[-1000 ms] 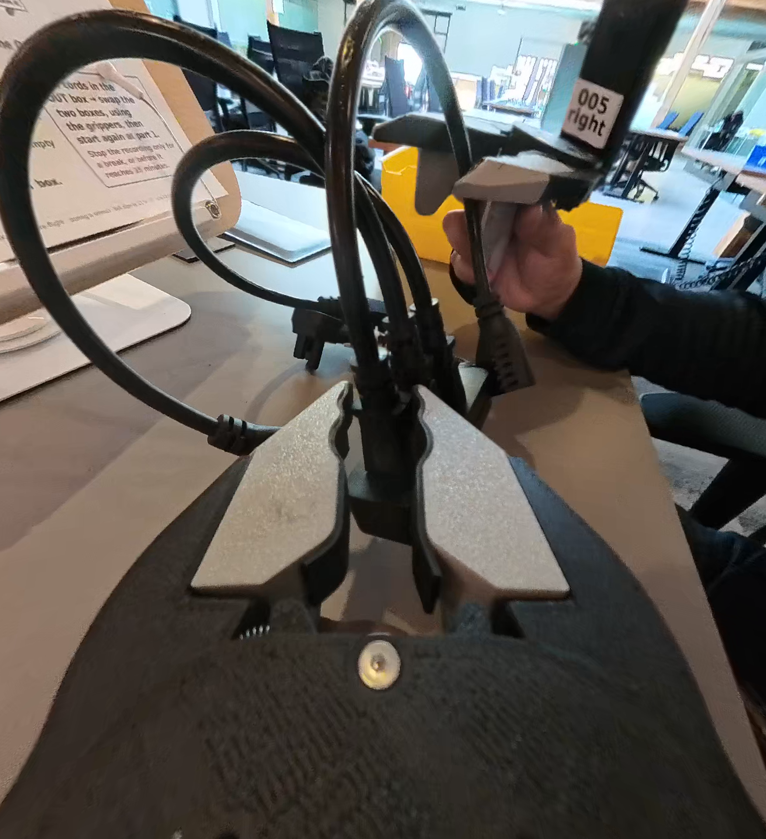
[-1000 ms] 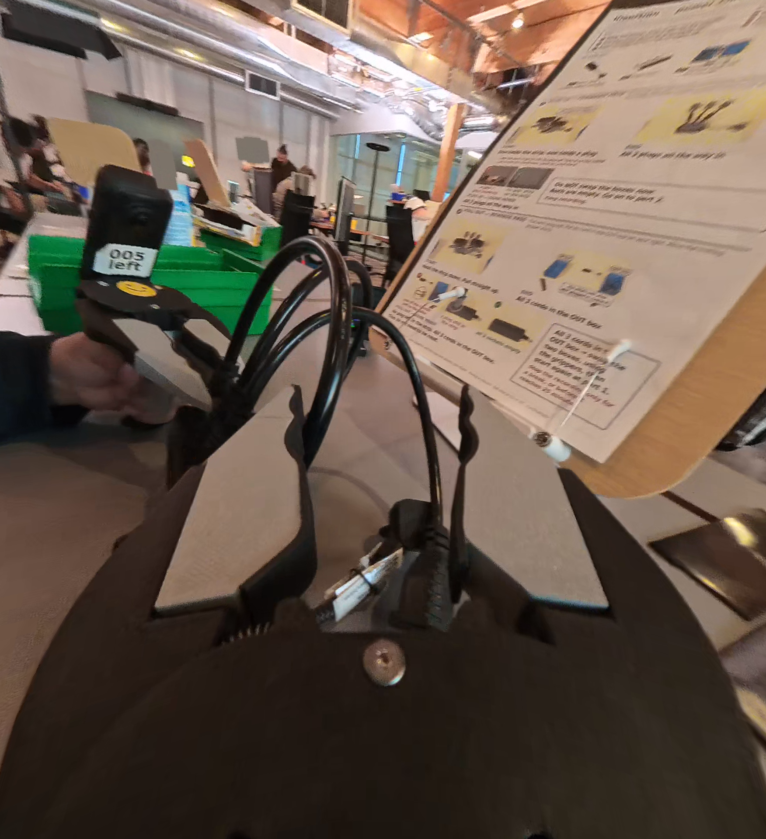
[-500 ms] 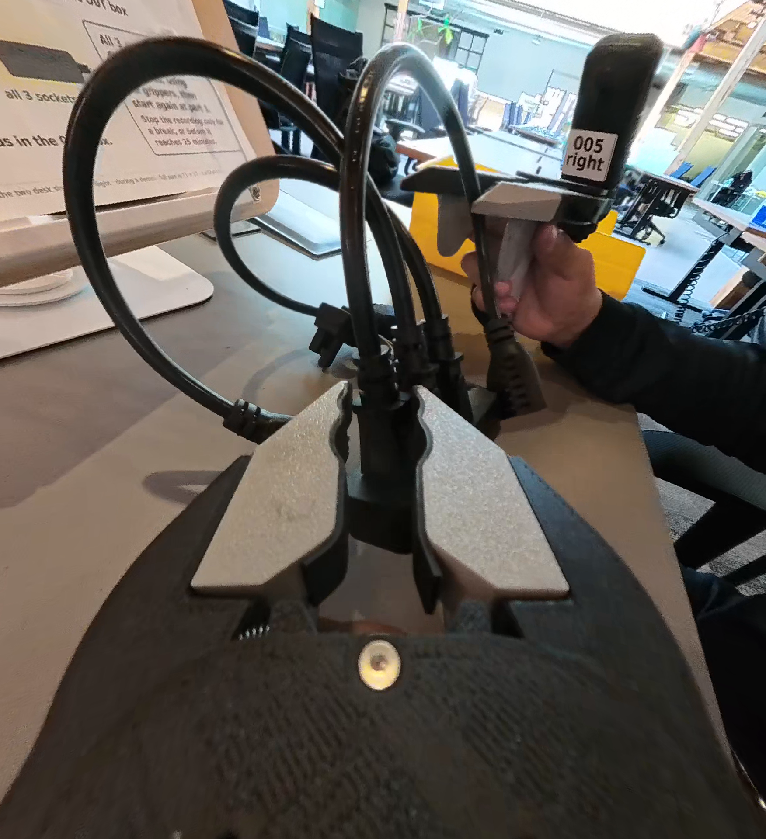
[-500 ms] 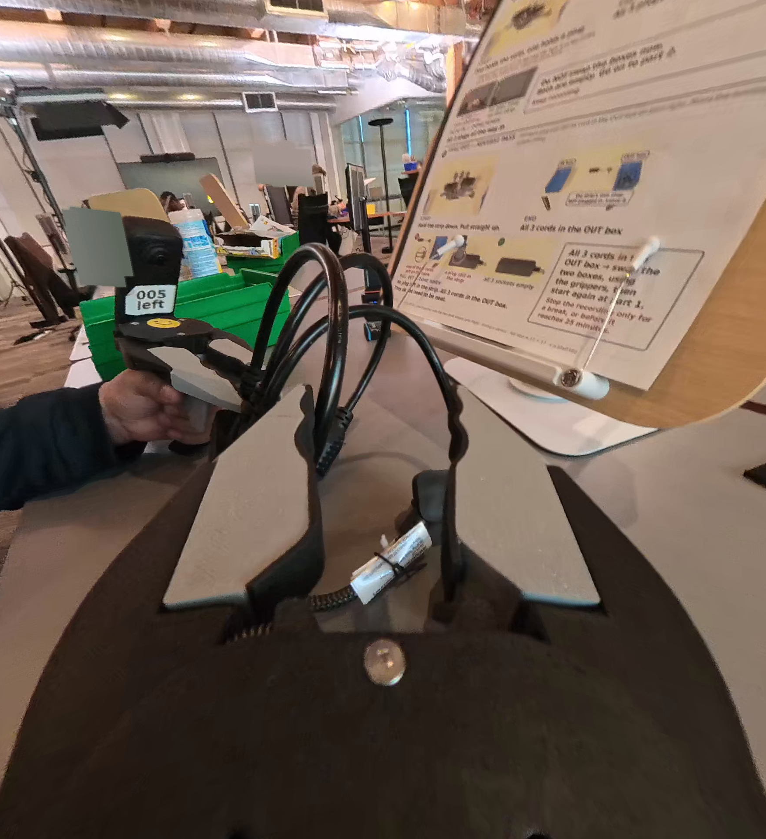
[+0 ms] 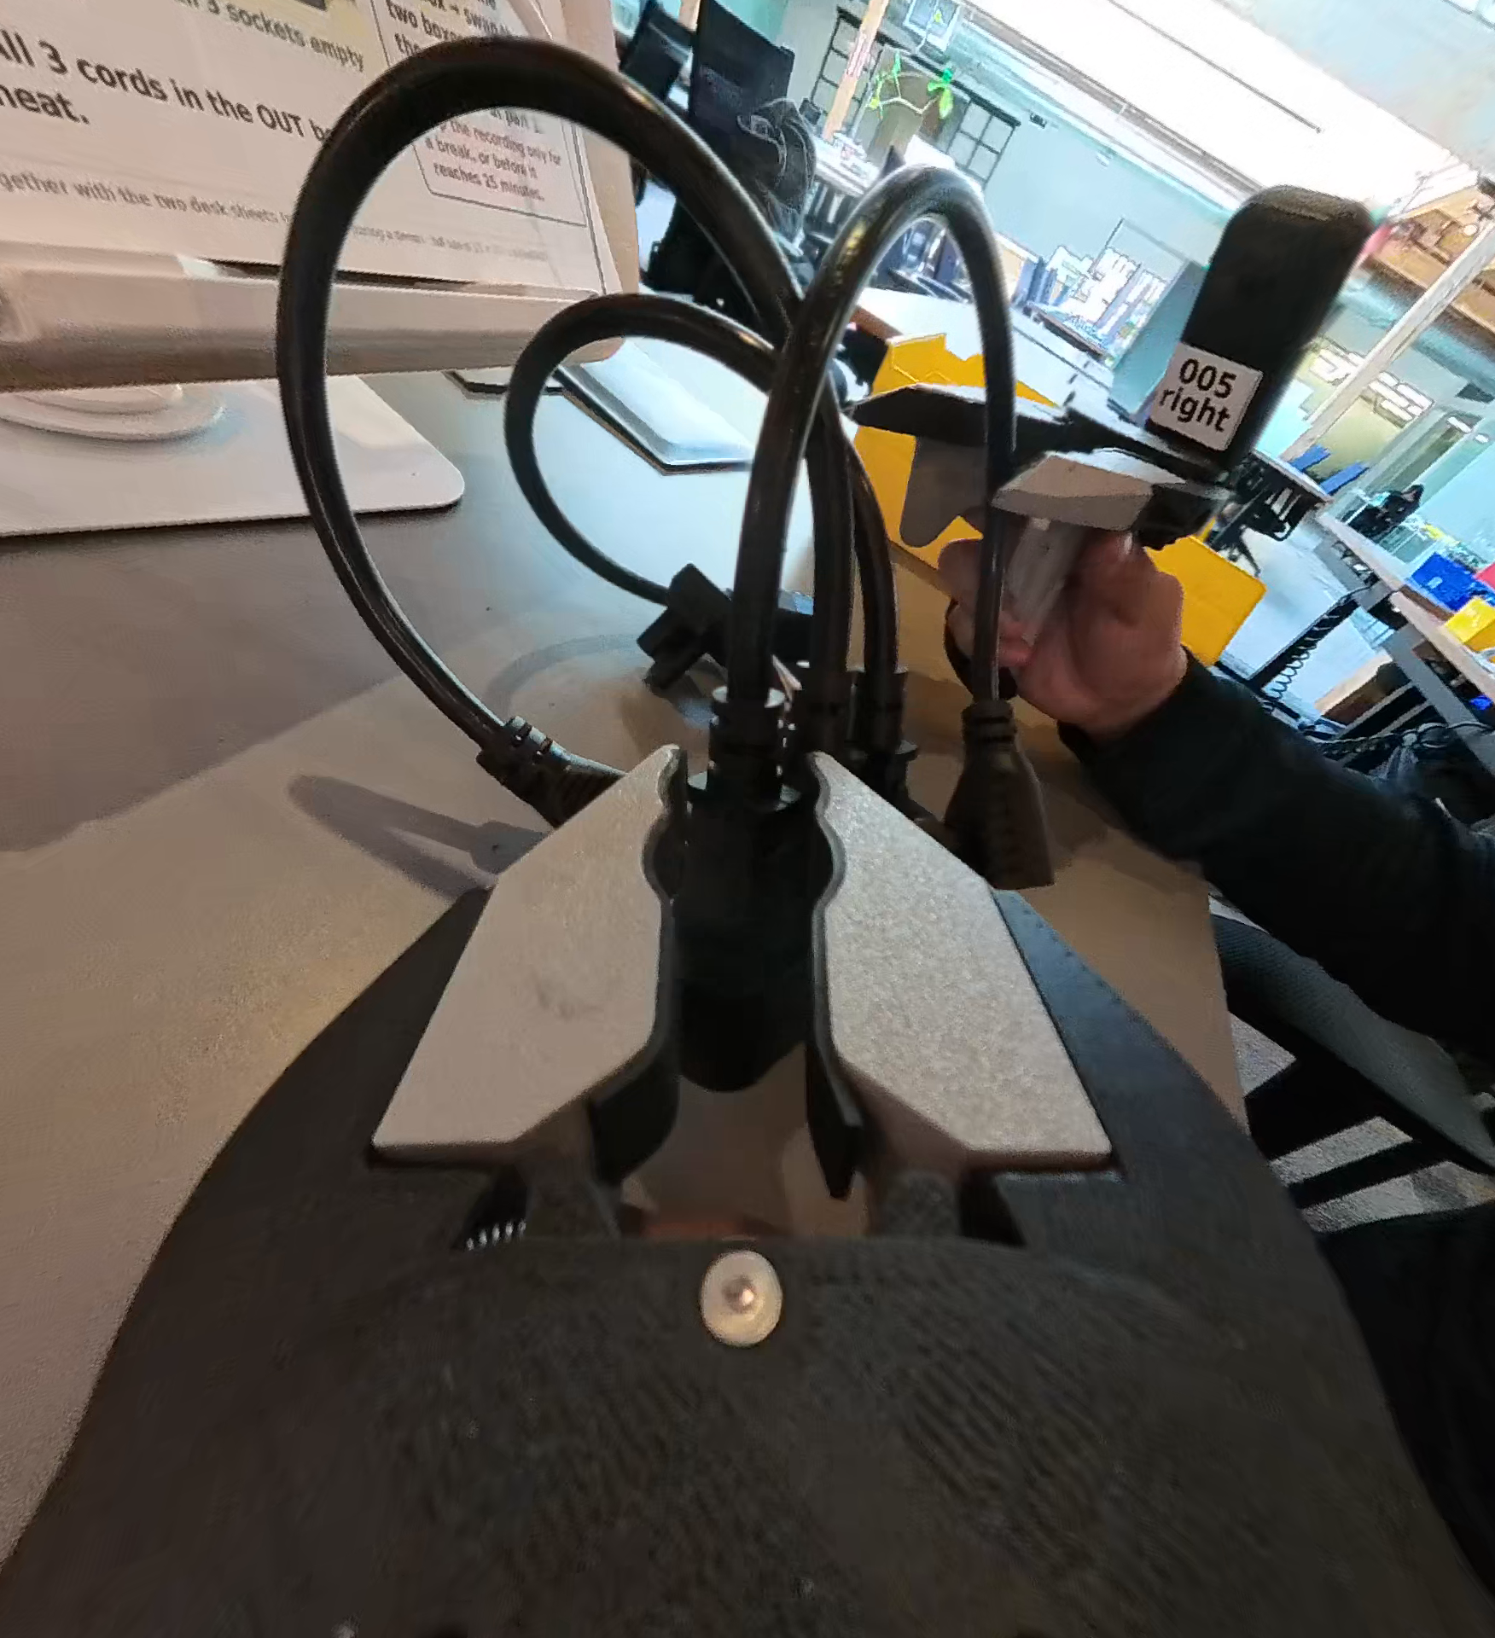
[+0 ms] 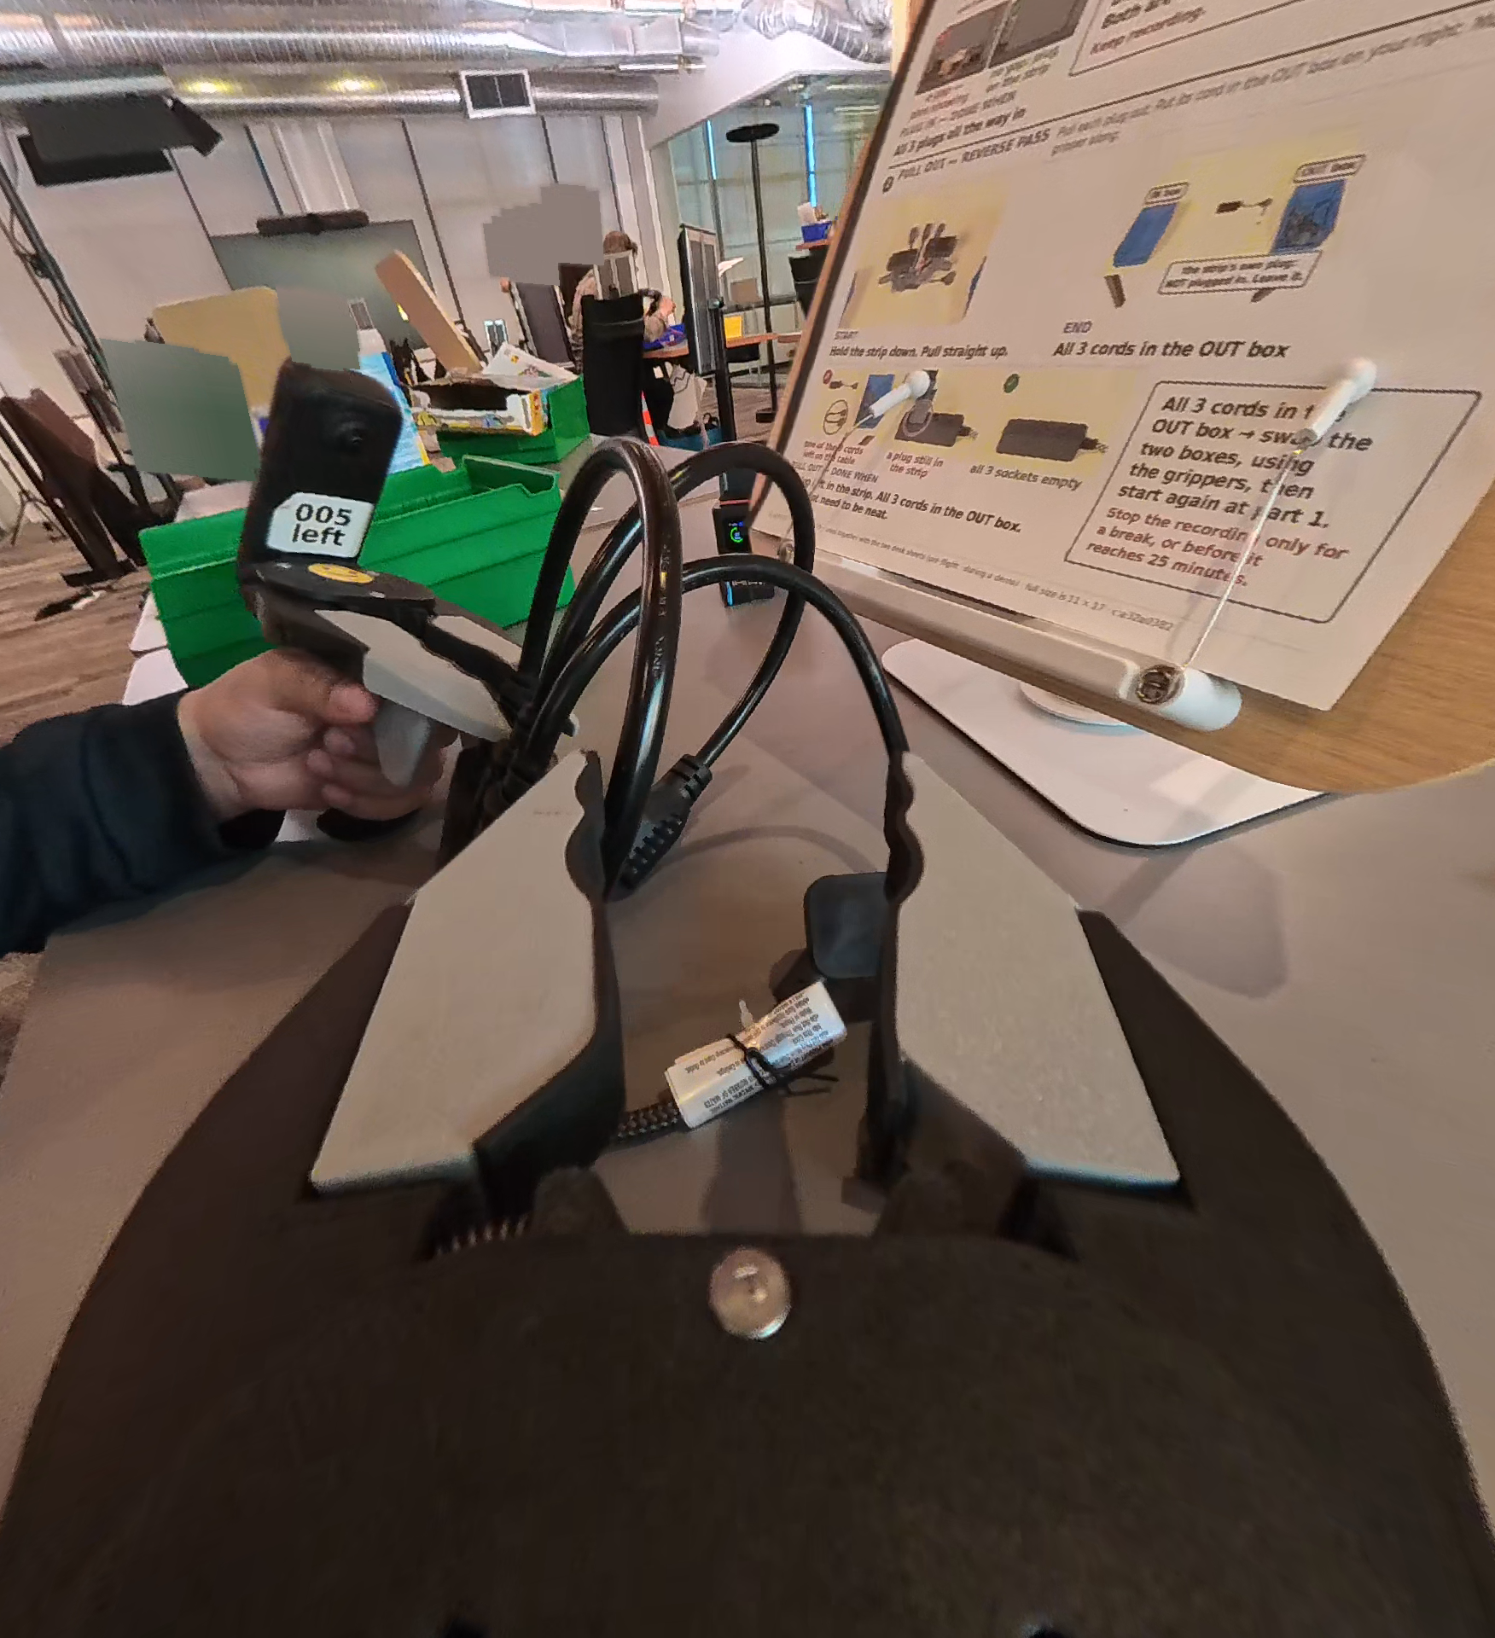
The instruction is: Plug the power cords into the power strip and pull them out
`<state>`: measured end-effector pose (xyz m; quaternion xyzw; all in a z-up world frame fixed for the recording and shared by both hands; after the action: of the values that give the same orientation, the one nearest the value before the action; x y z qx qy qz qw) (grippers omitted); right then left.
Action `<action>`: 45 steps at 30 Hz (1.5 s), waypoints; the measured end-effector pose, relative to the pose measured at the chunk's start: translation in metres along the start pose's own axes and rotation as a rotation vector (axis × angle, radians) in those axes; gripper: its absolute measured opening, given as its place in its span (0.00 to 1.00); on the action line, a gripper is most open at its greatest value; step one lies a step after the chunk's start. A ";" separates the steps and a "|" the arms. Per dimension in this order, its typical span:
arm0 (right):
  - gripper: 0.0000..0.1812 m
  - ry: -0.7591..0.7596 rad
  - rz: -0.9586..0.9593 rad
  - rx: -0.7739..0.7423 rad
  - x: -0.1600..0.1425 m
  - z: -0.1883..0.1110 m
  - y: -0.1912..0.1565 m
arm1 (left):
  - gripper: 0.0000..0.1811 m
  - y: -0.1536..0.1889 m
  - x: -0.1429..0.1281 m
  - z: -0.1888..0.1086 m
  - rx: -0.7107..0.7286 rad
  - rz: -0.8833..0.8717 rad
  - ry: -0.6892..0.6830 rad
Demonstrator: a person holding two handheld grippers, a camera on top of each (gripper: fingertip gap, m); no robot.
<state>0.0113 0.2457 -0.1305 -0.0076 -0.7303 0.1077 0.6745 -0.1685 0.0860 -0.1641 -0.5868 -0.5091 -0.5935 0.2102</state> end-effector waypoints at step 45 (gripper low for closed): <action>0.12 -0.396 -0.198 0.461 -0.051 0.035 -0.071 | 0.24 0.053 -0.021 0.037 -0.232 0.466 -0.256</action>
<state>-0.0093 0.1628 -0.1715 0.2376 -0.8009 0.2035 0.5105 -0.1016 0.0894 -0.1717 -0.7780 -0.3118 -0.5049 0.2064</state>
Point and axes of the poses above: each gripper's, where its closed fingertips meet, z out along the fingers, x out of its top, y = z × x across the jaws, the point moved 7 cm from there along -z, back along the fingers, and after that the axes turned 3 degrees about z, right-handed, at the moved point
